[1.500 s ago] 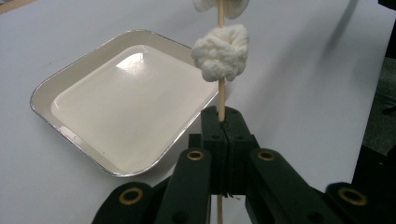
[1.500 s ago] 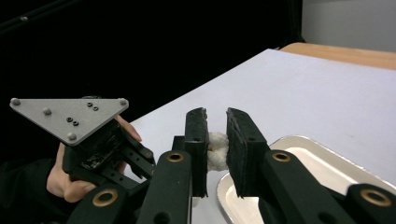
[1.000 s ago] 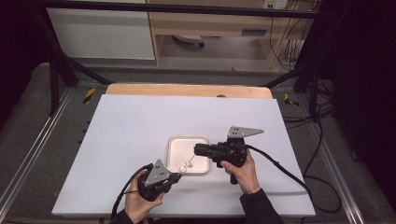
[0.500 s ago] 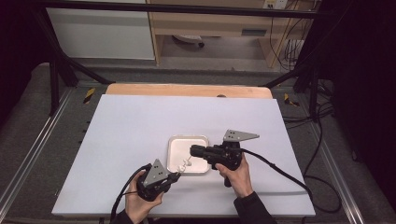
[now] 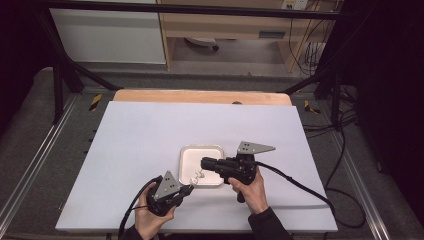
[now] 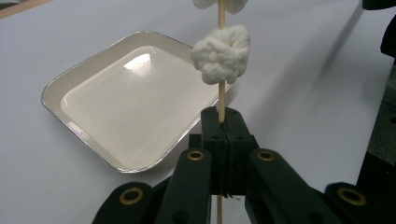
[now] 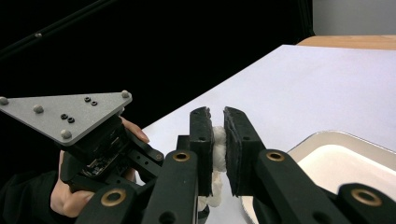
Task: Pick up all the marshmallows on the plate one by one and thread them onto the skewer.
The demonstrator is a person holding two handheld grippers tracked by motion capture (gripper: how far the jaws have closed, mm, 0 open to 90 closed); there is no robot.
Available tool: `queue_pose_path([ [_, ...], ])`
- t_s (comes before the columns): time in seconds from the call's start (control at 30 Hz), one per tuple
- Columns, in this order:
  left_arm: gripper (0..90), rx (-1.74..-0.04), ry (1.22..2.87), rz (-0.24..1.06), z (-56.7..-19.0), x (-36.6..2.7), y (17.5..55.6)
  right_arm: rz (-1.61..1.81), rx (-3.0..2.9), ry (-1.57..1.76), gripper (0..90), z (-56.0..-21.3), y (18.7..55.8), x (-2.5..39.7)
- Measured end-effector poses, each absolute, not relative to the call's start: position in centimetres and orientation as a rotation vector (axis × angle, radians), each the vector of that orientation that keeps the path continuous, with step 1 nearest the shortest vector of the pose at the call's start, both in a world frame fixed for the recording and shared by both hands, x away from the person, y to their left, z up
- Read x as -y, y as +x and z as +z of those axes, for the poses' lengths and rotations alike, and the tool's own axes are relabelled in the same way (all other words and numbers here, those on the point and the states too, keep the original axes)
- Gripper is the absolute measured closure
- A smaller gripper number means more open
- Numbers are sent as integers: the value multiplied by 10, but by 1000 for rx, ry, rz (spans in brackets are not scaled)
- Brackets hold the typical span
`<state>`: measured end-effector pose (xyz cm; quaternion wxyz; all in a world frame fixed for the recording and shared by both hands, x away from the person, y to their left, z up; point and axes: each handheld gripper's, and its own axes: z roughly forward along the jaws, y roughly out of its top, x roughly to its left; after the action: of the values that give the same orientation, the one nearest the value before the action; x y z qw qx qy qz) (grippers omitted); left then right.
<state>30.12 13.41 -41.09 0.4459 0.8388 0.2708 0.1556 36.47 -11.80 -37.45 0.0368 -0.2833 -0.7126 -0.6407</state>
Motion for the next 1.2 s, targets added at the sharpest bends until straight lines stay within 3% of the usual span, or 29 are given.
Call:
queue_pose_path([
  [1.2,891,-687,2097,389,-408,-131,300,-1993,2166,-847,820,-385,357,109],
])
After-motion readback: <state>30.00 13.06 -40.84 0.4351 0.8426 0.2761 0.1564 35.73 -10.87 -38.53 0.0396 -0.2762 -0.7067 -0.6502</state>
